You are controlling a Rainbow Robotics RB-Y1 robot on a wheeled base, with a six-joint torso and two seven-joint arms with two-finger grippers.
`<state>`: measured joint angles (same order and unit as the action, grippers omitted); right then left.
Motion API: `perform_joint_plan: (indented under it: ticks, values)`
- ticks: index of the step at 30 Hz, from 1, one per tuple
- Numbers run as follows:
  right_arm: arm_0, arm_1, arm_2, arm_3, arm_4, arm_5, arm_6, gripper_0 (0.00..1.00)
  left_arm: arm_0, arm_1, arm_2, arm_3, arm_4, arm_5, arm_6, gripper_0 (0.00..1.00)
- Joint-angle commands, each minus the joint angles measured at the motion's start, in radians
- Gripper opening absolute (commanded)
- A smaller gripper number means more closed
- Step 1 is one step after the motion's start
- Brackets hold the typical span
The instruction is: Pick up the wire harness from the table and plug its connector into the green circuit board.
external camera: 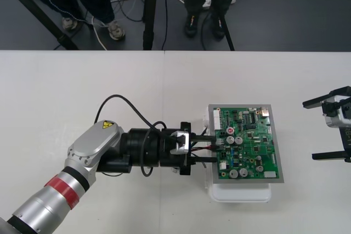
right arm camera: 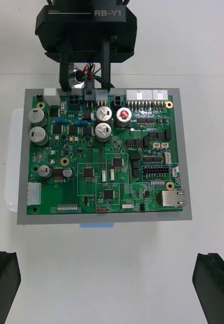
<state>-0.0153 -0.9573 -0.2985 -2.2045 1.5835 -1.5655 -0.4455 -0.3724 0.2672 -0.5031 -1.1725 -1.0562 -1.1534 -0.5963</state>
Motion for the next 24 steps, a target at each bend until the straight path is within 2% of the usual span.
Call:
perform_joint_plan:
  ticks: [1,16,24]
  values:
    - [-0.021,0.009,0.016,-0.020,0.007,-0.005,0.034,1.00,0.009,-0.019,-0.032,-0.038,0.009,0.017,-0.037,0.64]
    - [-0.021,0.009,0.016,-0.020,0.007,-0.005,0.034,1.00,0.018,0.066,-0.032,-0.038,0.088,-0.005,-0.048,0.64]
    - [-0.021,0.009,0.016,-0.020,0.007,-0.005,0.034,1.00,0.017,0.161,-0.023,-0.073,0.140,-0.005,-0.031,0.64]
